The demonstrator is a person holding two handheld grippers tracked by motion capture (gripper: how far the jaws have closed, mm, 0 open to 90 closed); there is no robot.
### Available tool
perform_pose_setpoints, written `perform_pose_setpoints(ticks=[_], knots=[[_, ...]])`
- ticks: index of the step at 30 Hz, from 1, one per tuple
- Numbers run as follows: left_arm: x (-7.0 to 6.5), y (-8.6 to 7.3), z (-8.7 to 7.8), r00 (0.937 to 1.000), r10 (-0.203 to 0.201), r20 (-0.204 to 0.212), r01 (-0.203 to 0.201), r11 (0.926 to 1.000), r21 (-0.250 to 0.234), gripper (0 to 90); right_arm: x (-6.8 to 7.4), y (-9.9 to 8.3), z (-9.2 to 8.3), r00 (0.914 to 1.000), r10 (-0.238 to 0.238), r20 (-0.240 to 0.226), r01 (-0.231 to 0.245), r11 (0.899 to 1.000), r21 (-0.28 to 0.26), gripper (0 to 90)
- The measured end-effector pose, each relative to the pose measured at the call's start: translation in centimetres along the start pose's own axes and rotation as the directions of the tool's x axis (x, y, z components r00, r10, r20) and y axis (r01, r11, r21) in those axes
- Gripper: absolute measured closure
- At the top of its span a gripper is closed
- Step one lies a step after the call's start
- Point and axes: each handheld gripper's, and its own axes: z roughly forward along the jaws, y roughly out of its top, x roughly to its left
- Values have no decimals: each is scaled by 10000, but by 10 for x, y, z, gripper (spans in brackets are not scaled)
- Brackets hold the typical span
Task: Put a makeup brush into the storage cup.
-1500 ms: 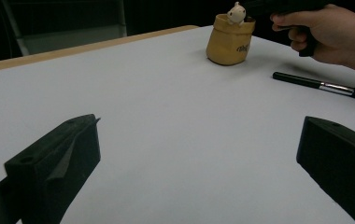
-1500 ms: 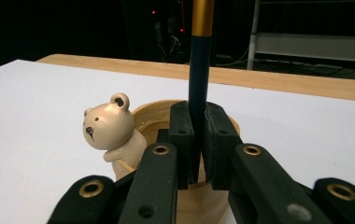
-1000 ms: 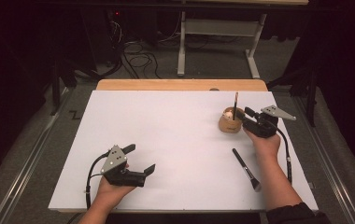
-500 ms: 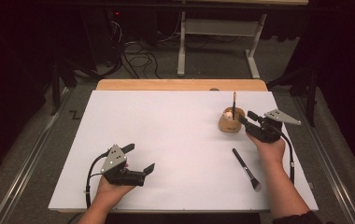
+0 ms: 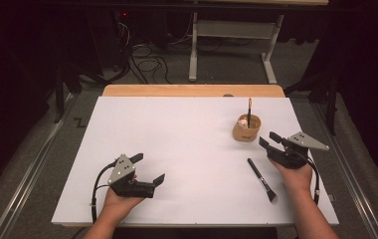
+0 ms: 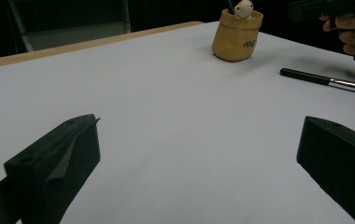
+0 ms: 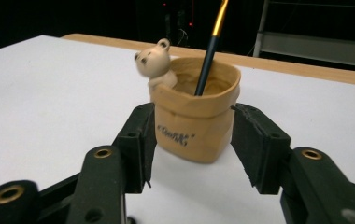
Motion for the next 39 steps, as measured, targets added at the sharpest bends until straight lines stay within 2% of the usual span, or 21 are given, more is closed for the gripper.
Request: perform_pose_setpoints(ticks=[3,5,9,11,14,17,19,23,34,39], knots=[[1,1,-1,10000,-61,0,61,10000,-59,3,5,-5,-7,9996,-284,-71,284,9996,38,453],[2,1,-2,9999,-102,-28,102,9999,-97,3,7,-8,-13,9994,-313,-167,313,9995,45,423],[2,1,-3,9999,-135,-35,134,9998,-128,3,11,-9,-20,9988,-181,-451,181,9998,9,341],[2,1,-3,9999,-137,-34,136,9998,-123,3,12,-10,-25,9986,-120,-522,111,9998,-177,311],[2,1,-3,9999,-151,-21,151,9998,-124,3,14,-12,-30,9982,-44,-596,33,9998,-185,233],[2,1,-3,9999,-162,-19,162,9998,-136,3,14,-15,-36,9973,189,-708,-203,9996,-178,172],[2,1,-3,9998,-180,-1,180,9997,-169,3,14,-17,-40,9977,174,-652,-185,9997,-163,141],[2,1,-3,9998,-183,26,183,9997,-180,3,16,-22,-46,9992,177,-367,-176,9998,47,6],[3,2,-3,9999,-126,47,127,9996,-241,4,20,-31,-57,9997,205,-109,-200,9989,433,4],[6,0,-3,9994,-340,116,343,9990,-273,4,20,-34,-59,9995,320,28,-321,9981,518,3]])
